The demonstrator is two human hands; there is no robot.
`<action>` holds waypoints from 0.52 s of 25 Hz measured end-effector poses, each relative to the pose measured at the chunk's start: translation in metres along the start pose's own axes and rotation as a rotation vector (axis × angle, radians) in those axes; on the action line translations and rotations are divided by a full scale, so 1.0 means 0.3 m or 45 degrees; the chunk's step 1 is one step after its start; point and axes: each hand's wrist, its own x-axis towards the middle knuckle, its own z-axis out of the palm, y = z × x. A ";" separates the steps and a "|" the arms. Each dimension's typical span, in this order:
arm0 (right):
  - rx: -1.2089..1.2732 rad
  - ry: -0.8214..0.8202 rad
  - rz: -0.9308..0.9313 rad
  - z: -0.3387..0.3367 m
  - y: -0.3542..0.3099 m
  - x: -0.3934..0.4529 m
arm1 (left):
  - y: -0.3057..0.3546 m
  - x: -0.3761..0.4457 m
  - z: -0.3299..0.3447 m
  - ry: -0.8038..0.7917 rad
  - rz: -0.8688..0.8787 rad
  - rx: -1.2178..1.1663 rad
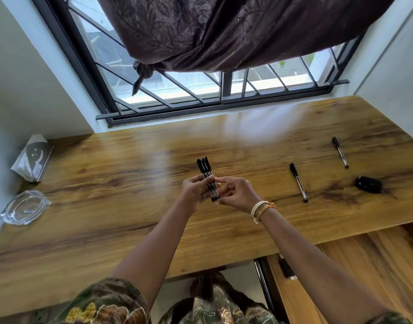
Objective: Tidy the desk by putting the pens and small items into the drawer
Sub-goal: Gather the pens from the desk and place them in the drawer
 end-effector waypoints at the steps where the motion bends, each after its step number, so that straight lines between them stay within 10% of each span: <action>1: -0.007 0.009 0.002 -0.009 0.002 -0.005 | -0.002 0.002 0.012 0.003 -0.004 0.007; 9: 0.064 -0.003 0.229 -0.119 0.056 0.010 | -0.031 0.040 0.099 -0.020 -0.031 0.093; 13: -0.451 0.730 0.433 -0.218 0.144 0.043 | -0.012 0.070 0.134 -0.033 -0.055 0.158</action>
